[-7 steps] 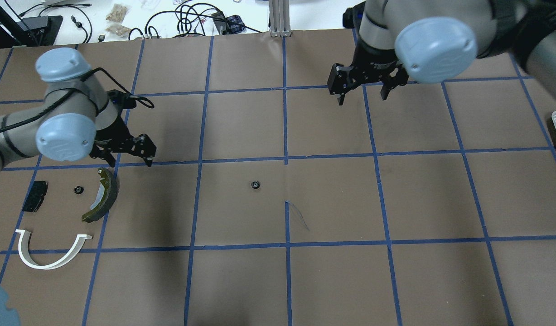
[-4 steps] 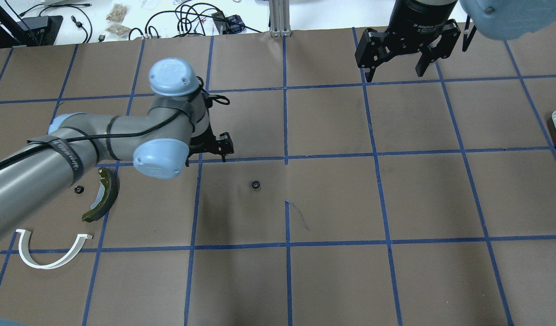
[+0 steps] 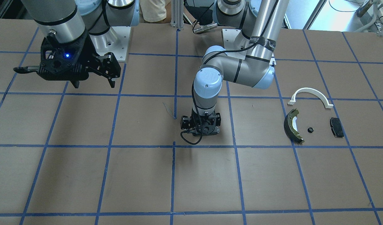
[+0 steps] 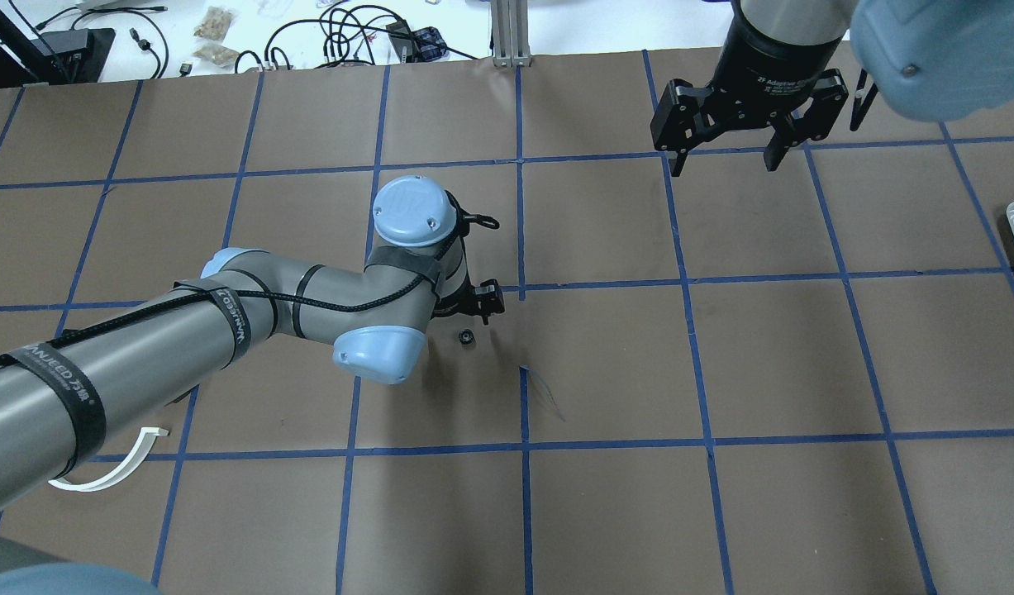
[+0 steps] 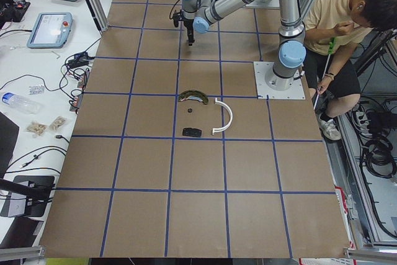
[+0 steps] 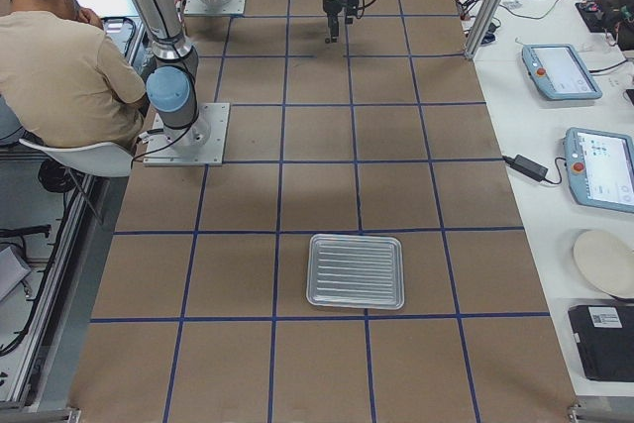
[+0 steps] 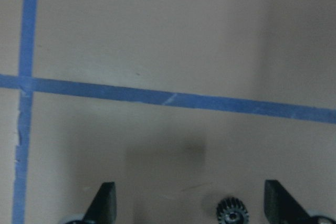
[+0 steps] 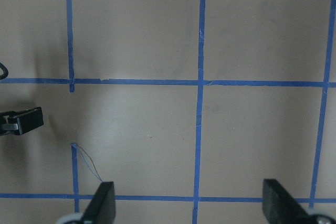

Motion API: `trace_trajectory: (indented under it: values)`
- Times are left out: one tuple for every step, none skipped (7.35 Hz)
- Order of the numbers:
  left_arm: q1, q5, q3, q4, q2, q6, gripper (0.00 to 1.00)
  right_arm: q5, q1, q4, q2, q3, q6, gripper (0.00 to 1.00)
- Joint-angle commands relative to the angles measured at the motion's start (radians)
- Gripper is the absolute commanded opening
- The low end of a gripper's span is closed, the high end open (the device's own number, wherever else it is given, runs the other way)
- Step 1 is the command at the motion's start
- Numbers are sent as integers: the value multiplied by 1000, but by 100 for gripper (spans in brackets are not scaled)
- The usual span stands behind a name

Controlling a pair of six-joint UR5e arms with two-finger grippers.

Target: Place bearing gear from tray to pile

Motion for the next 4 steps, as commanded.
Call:
trace_trajectory:
  values:
    - [-8, -4, 0, 11, -13, -3, 100, 2, 0, -2, -2, 7, 2, 100]
    - [-8, -2, -2, -3, -13, 0, 61, 2, 0, -2, -2, 8, 1, 100]
    - [-11, -2, 0, -3, -12, 1, 28, 4, 0, -4, -2, 8, 3, 100]
    - [-17, -7, -2, -4, -12, -1, 9, 5, 0, -4, -2, 8, 2, 100]
